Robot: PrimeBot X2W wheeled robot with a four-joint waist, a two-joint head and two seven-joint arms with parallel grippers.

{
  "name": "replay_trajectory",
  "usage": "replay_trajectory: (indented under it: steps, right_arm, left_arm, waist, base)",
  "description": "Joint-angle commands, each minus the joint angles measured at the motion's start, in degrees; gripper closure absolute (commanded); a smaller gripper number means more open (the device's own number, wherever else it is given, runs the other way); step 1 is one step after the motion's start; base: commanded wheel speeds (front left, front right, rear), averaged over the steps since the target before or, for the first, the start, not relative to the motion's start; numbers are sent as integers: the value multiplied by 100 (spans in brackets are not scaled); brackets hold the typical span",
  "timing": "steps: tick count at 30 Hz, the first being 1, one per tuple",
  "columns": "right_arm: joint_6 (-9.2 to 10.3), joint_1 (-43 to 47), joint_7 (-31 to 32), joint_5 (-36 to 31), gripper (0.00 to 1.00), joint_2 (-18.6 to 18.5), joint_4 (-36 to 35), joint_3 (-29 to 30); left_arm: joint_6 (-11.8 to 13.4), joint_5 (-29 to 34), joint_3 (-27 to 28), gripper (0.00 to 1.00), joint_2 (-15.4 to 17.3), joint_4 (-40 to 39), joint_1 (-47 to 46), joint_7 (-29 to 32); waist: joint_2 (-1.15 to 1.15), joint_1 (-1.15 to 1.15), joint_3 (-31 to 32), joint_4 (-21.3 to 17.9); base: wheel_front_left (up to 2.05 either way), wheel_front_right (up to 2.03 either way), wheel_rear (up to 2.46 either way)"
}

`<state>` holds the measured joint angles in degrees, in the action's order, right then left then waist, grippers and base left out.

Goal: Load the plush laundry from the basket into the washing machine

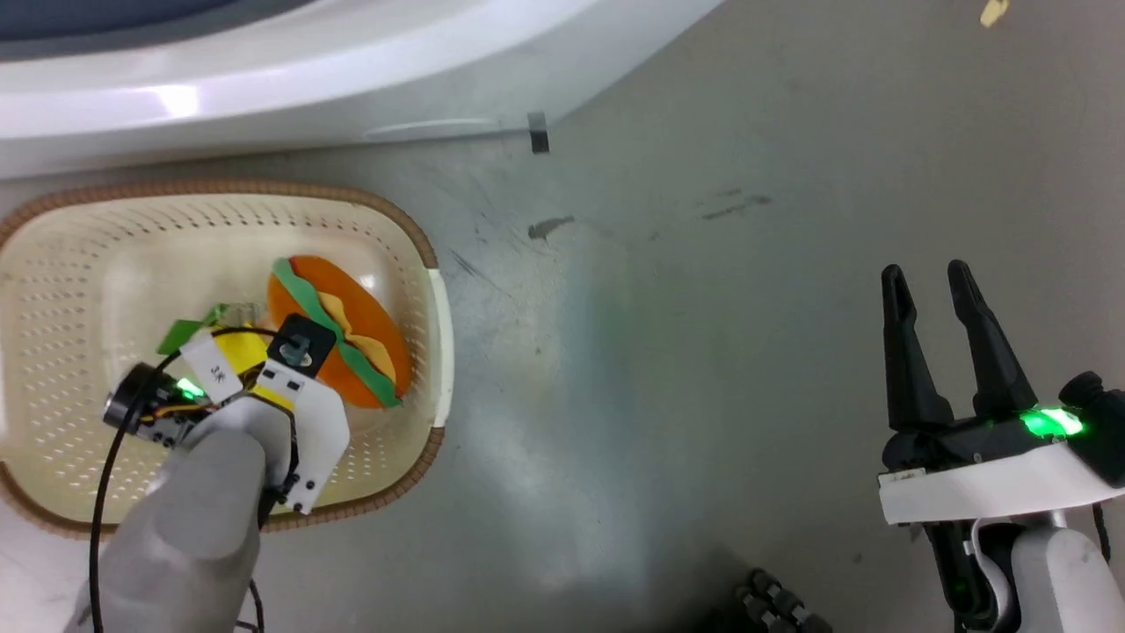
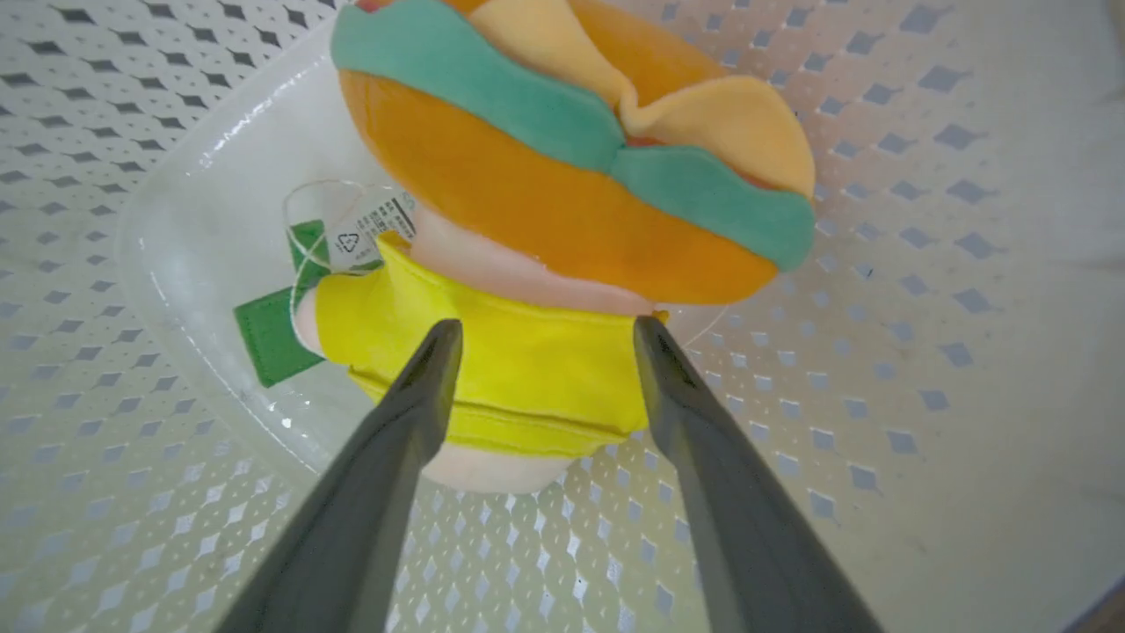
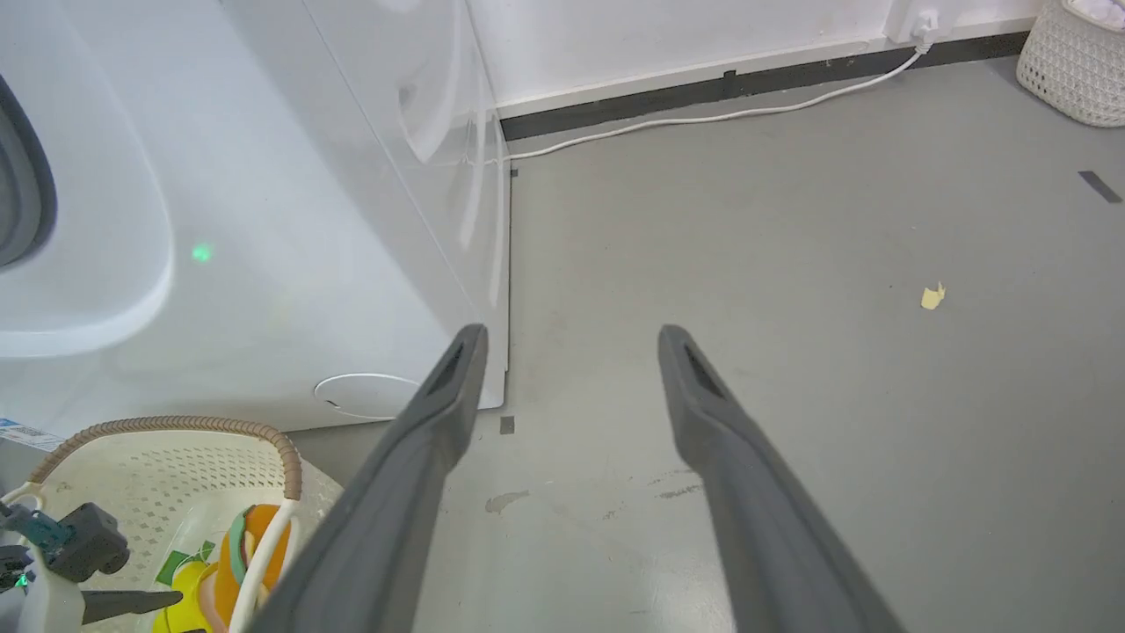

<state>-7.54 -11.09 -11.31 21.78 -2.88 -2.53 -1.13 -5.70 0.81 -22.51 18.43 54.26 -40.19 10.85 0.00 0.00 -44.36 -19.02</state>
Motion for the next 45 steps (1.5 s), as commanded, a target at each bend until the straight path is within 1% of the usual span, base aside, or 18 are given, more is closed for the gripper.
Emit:
replay_trajectory:
  steps: [1,7,14,15,16,21,26,29,31,33,39,45]
  right_arm:
    - [4,-112,-65,66,0,1,-39,-3]
    - [5,-155,-137,207,0,1,-68,-14]
    - [5,-236,-220,398,0,1,-78,-15]
    - [5,-253,-232,427,0,1,-72,-17]
    - [5,-269,-244,457,0,1,-64,-20]
    - [5,-372,-304,599,0,1,-8,-50]
    - [5,-542,-364,690,0,1,36,-101]
    - [5,-636,-369,684,0,1,99,-158]
    - [5,-677,-369,660,0,1,183,-206]
    - [5,-644,-369,545,0,1,260,-150]
    - [5,-409,-369,98,0,1,369,175]
    - [5,-113,-369,-336,0,1,391,385]
  left_arm:
    - [-19,-31,-68,0,49,121,-164,37]
    - [-57,-79,-461,0,195,447,-595,110]
    - [-101,-190,-739,0,337,891,-976,197]
    - [-107,-202,-780,60,365,953,-1020,197]
    - [-113,-230,-798,100,391,1018,-1056,189]
    - [-128,-392,-876,100,517,1348,-1195,175]
    - [-15,-598,-874,100,642,1669,-1252,50]
    - [109,-846,-677,100,666,1728,-1107,-111]
    - [218,-1061,-487,100,649,1737,-954,-321]
    - [235,-1177,-421,100,540,1732,-764,-541]
    - [193,-1336,-409,100,199,1630,-263,-1431]
    - [140,-1625,-282,100,-225,1653,172,-2108]
  waist:
    - [0,0,-106,-47]
    - [0,0,-433,-139]
    - [0,0,-792,-267]
    - [0,0,-838,-288]
    - [0,0,-879,-310]
    - [0,0,-1039,-449]
    - [0,0,-1090,-632]
    - [0,0,-908,-723]
    - [0,0,-694,-776]
    - [0,0,-403,-691]
    - [0,0,628,-258]
    - [0,0,1649,192]
  base:
    - [0,0,0]
    - [0,0,0]
    - [0,0,0]
    - [0,0,0]
    - [0,0,0]
    - [0,0,0]
    - [0,0,0]
    - [0,0,0]
    - [0,0,0]
    - [0,0,0]
    - [0,0,0]
    - [0,0,0]
